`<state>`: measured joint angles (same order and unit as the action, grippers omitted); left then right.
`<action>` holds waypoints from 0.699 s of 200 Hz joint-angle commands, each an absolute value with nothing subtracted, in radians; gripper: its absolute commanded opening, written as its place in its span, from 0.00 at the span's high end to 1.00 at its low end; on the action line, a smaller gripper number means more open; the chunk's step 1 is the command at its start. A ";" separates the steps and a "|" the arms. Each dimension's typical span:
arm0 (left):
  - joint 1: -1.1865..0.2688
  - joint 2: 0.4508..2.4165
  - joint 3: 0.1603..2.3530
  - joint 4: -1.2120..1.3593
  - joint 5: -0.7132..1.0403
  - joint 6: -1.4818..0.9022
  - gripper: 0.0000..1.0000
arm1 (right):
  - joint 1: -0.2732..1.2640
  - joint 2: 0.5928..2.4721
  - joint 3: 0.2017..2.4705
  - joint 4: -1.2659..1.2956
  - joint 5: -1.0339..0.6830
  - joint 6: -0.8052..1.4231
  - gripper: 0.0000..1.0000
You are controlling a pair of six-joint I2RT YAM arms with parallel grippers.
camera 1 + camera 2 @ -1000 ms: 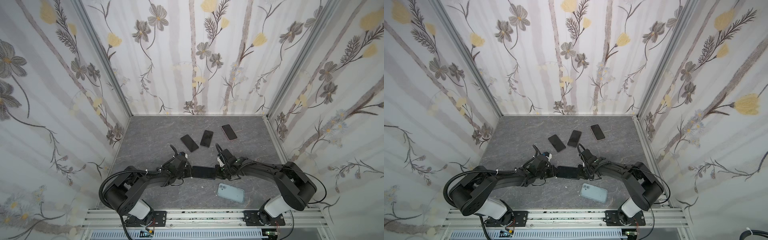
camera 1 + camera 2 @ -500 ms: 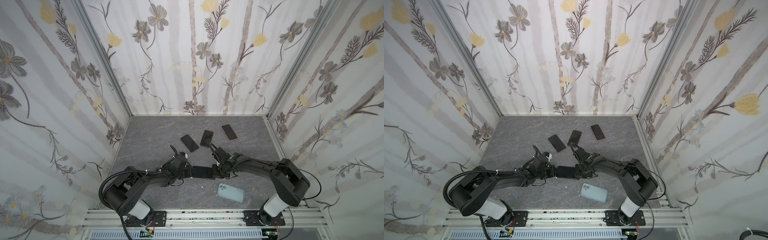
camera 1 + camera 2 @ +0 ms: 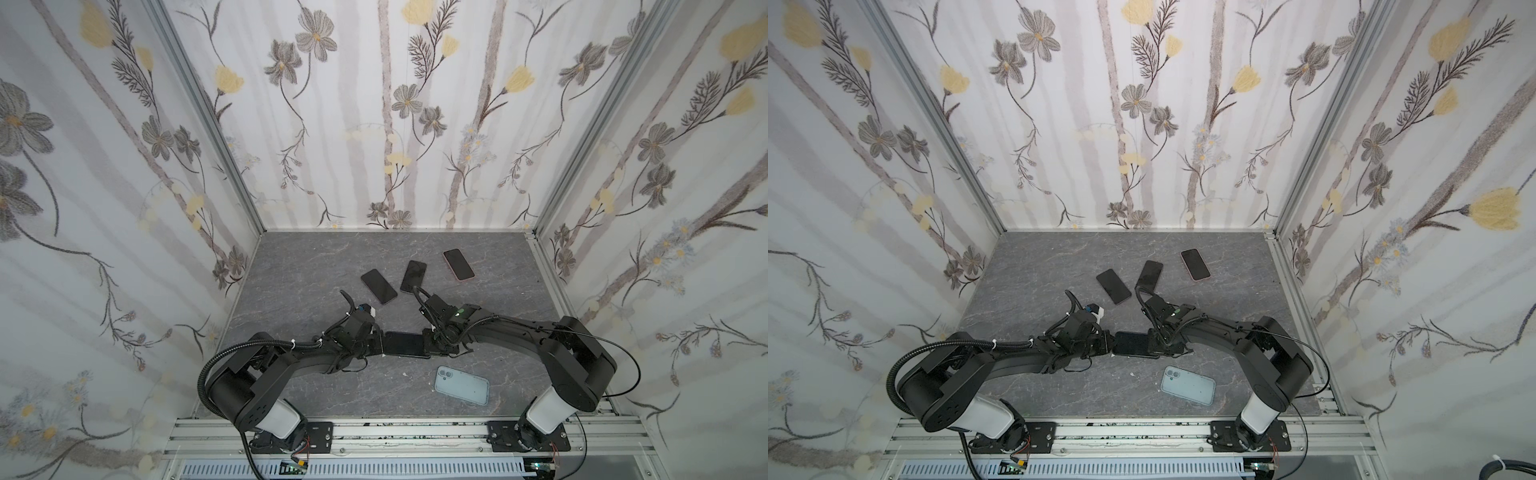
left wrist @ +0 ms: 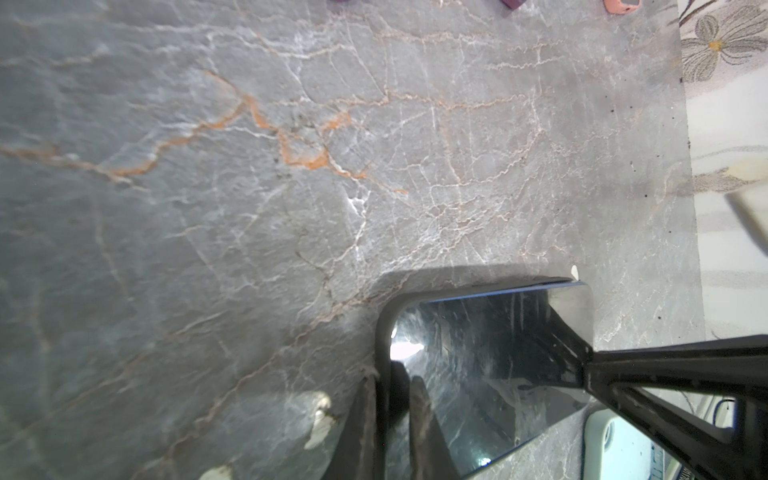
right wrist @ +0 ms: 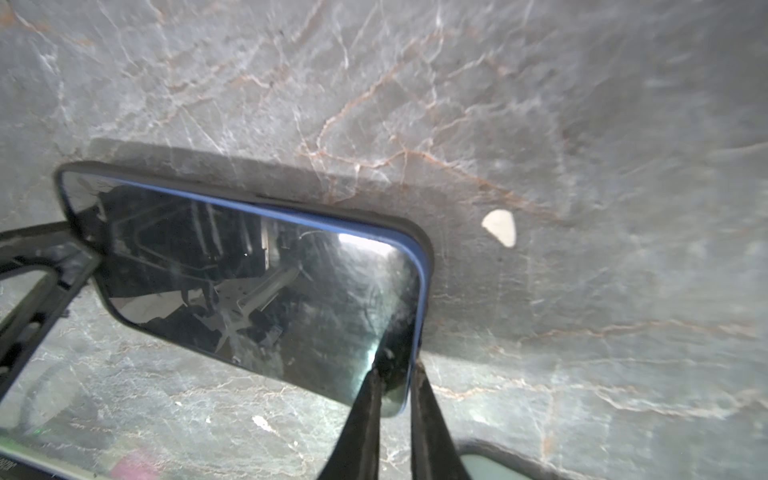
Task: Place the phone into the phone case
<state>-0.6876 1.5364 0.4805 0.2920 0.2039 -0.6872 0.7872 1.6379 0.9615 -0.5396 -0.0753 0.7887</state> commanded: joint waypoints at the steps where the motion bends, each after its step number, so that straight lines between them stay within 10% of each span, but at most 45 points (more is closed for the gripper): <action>1: -0.695 1.564 0.469 0.060 0.213 -0.673 0.89 | 0.785 1.620 0.969 -0.568 -0.042 0.786 0.84; 140: -0.695 1.573 0.459 0.073 0.209 -0.676 0.89 | 0.776 1.707 0.829 -0.425 -0.125 0.801 0.96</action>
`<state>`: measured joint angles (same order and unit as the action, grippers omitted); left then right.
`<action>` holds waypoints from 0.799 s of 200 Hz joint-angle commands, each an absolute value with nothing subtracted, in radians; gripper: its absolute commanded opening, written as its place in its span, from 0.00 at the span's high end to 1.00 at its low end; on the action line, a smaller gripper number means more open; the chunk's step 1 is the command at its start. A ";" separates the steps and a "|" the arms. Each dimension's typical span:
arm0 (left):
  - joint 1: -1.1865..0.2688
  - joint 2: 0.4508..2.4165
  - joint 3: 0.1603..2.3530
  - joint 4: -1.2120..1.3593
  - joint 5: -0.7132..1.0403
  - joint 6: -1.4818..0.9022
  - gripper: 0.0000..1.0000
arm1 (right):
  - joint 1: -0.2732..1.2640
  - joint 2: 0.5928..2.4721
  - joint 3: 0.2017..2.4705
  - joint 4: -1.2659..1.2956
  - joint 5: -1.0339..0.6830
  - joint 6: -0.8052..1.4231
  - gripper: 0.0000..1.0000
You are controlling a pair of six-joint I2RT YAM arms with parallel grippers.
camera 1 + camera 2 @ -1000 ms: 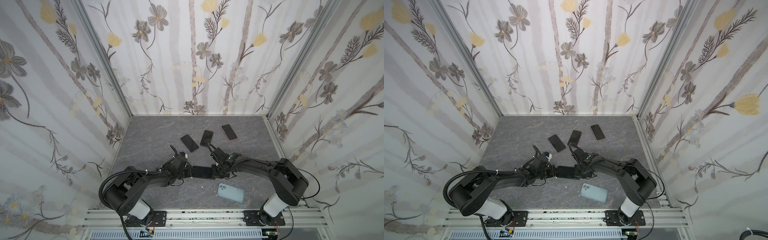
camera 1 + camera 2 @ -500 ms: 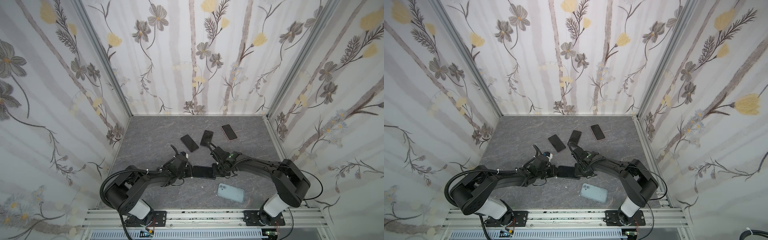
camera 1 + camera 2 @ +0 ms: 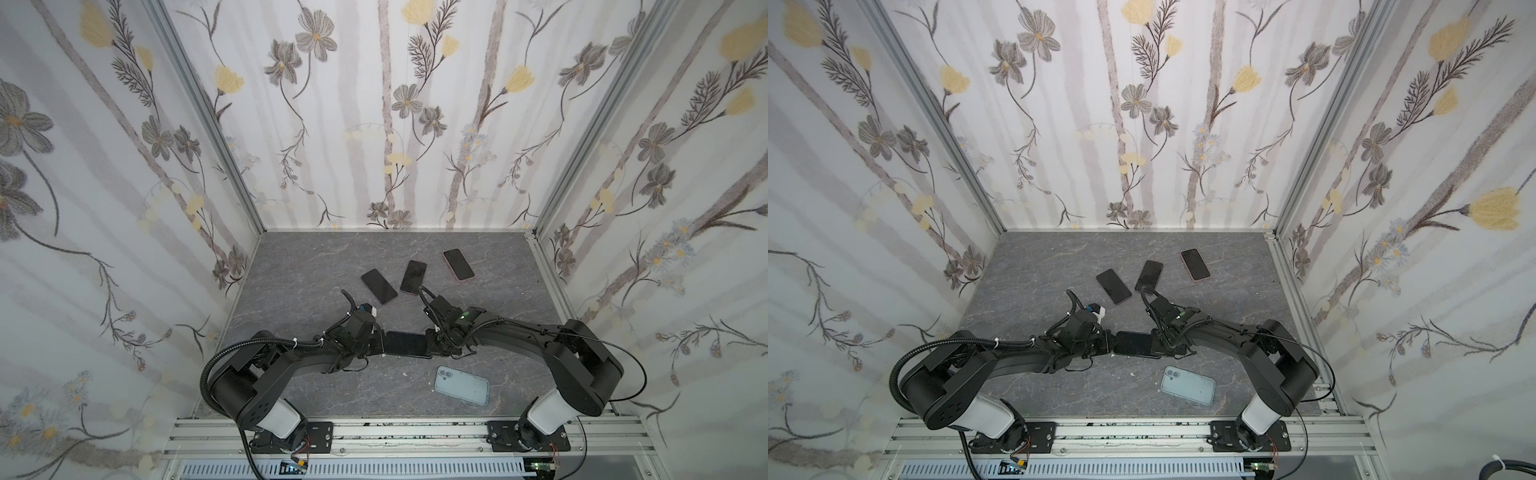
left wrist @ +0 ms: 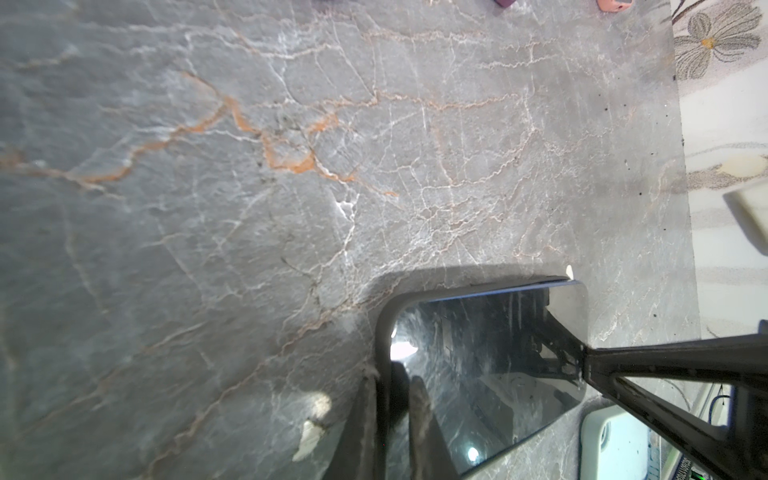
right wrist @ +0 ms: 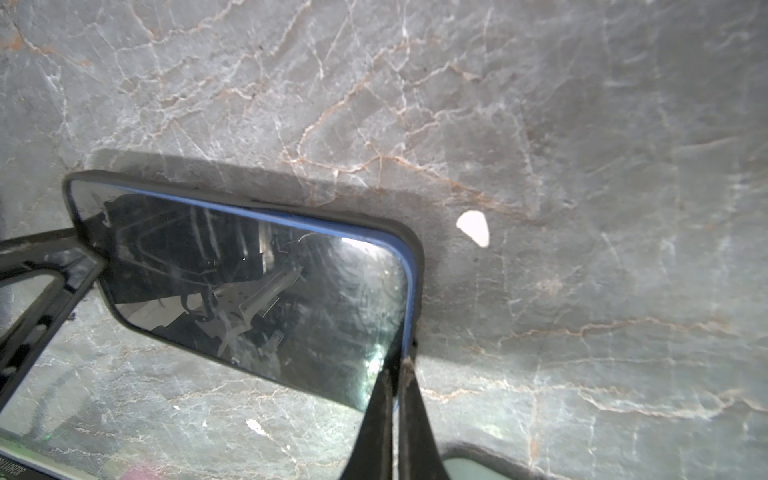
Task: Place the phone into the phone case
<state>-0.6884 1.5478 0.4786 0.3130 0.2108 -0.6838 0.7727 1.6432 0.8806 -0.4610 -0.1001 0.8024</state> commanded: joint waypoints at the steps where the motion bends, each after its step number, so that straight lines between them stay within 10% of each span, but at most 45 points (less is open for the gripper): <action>1: -0.695 1.574 0.459 0.074 0.210 -0.676 0.89 | 0.777 1.709 0.829 -0.423 -0.125 0.801 0.96; 160: -0.666 1.524 0.577 -0.013 0.160 -0.599 0.86 | 0.739 1.609 1.035 -0.615 0.004 0.751 0.83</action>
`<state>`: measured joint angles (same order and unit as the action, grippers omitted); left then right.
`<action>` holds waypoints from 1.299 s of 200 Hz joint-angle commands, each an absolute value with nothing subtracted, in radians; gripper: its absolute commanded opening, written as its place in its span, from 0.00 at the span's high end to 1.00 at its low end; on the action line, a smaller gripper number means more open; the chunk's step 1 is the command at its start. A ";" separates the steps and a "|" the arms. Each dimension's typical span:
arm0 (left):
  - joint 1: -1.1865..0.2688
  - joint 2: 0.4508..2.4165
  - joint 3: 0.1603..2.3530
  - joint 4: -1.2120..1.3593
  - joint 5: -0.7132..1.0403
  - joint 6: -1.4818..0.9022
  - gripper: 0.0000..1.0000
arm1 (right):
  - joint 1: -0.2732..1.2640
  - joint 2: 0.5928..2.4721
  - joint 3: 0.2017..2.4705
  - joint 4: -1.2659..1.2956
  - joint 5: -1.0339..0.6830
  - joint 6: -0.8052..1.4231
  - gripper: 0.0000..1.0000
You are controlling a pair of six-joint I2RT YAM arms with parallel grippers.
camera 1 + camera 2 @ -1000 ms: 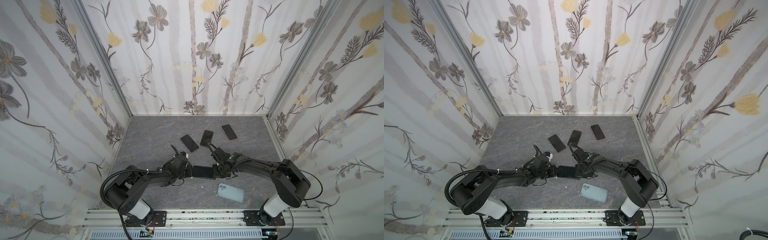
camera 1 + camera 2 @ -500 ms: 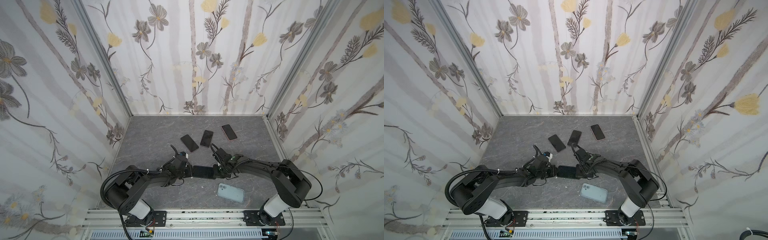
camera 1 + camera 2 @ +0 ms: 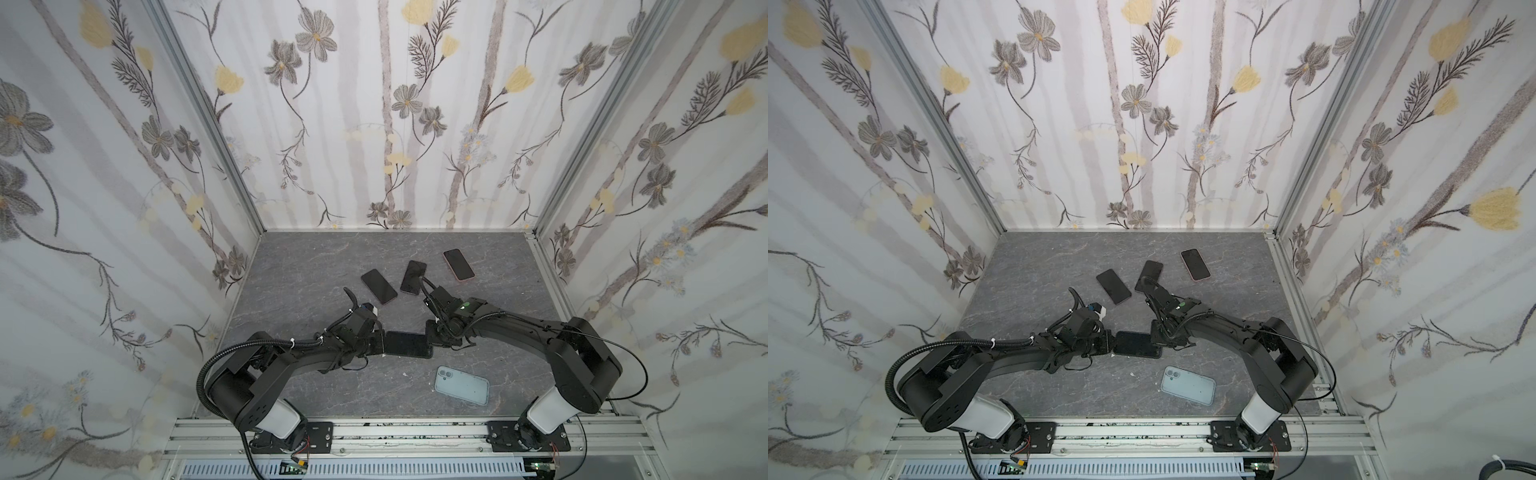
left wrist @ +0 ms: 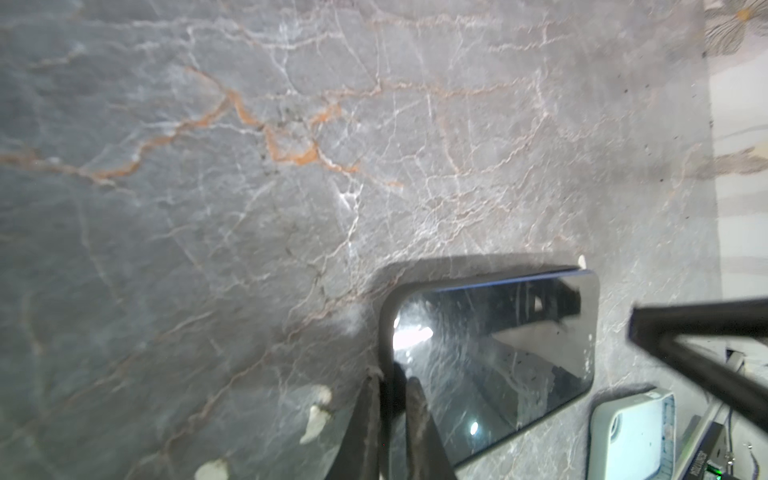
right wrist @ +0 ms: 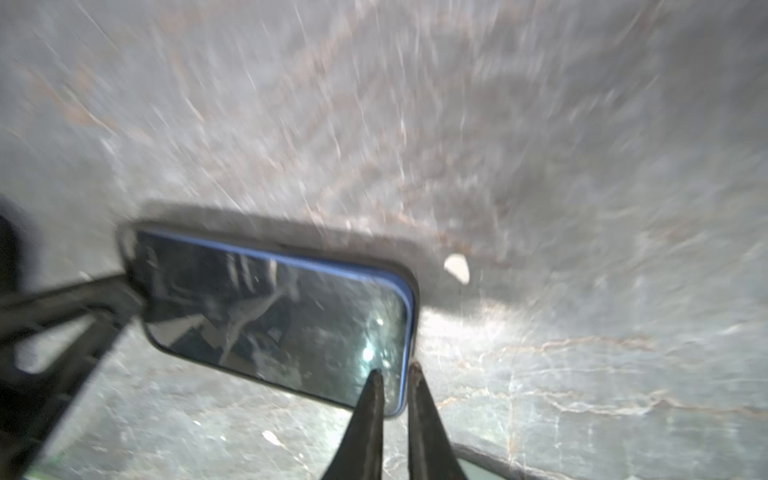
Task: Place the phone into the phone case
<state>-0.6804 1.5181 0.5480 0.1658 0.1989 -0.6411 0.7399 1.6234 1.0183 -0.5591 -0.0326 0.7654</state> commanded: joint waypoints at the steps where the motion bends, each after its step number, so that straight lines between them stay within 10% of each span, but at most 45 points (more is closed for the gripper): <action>1: -0.667 1.525 0.580 -0.015 0.161 -0.597 0.86 | 0.738 1.608 1.034 -0.616 0.004 0.751 0.83; 260: -0.577 1.459 0.667 -0.085 0.156 -0.549 0.60 | 0.664 1.500 1.003 -0.610 0.003 0.709 0.64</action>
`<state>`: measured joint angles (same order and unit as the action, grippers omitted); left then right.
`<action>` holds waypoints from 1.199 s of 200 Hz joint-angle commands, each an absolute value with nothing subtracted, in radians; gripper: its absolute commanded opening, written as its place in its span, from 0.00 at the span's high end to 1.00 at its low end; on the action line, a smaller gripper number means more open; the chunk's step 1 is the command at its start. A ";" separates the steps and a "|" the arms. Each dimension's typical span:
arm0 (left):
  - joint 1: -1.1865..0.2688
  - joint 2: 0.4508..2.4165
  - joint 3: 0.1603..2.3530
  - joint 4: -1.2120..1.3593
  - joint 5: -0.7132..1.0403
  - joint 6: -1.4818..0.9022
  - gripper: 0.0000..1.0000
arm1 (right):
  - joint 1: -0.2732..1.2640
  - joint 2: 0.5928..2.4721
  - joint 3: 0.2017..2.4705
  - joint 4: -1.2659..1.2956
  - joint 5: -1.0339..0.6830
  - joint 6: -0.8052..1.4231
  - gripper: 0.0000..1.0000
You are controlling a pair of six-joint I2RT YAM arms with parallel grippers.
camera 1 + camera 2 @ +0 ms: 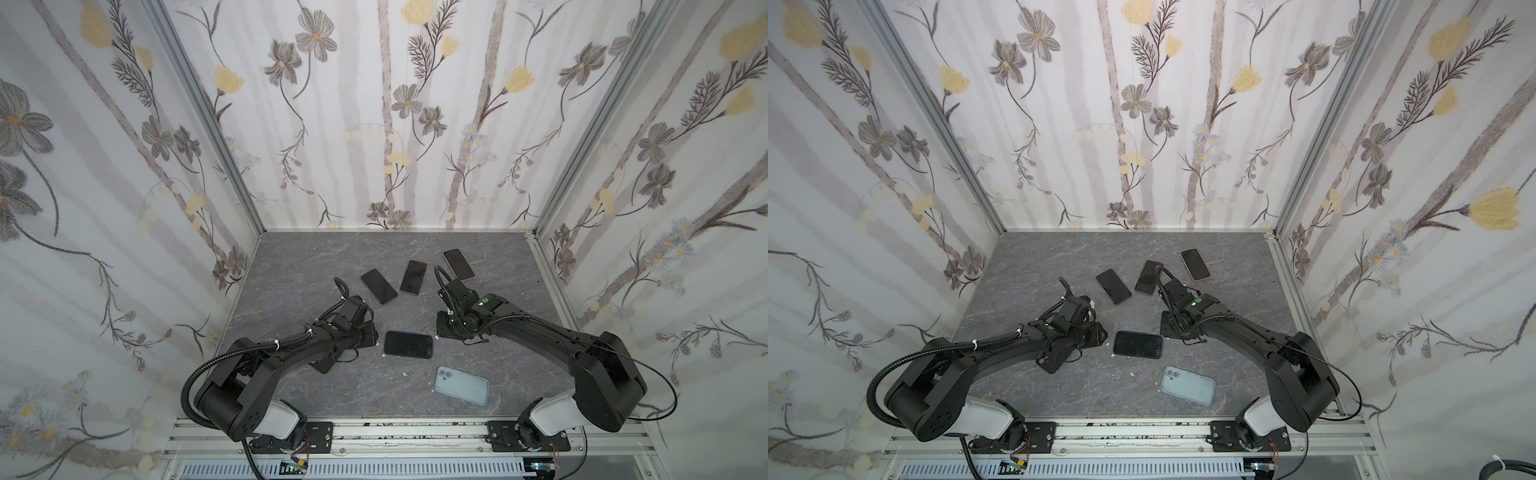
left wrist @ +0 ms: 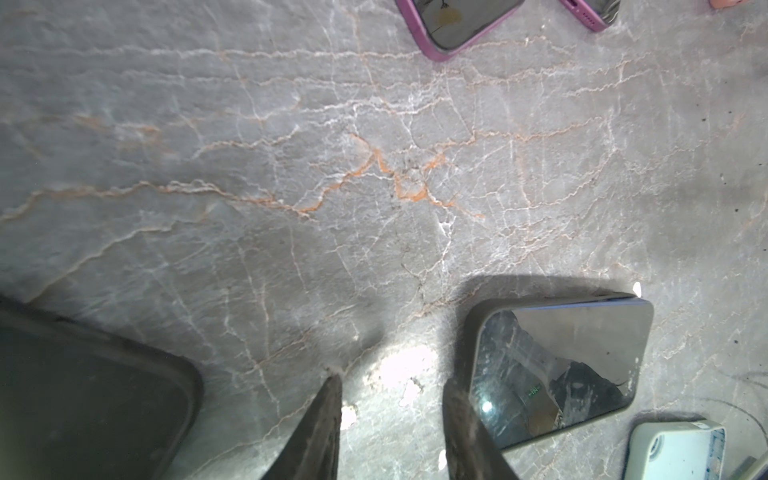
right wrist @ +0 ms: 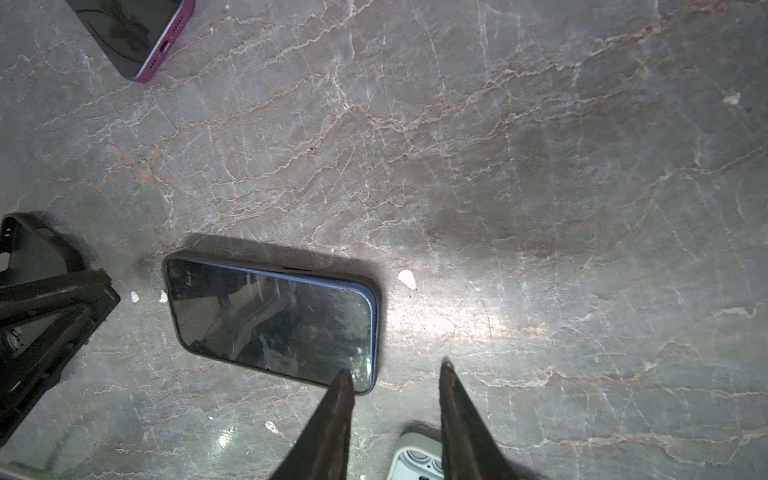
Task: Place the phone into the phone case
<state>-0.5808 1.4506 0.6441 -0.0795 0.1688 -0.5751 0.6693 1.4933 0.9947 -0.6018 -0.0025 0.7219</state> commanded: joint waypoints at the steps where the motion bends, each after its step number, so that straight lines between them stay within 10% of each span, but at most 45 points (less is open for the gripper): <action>1: -0.575 1.460 0.668 -0.085 0.156 -0.548 0.60 | 0.664 1.500 1.002 -0.610 0.003 0.709 0.64; 240: -0.615 1.589 0.673 -0.031 0.304 -0.576 0.75 | 0.632 1.641 0.936 -0.423 -0.203 0.702 0.83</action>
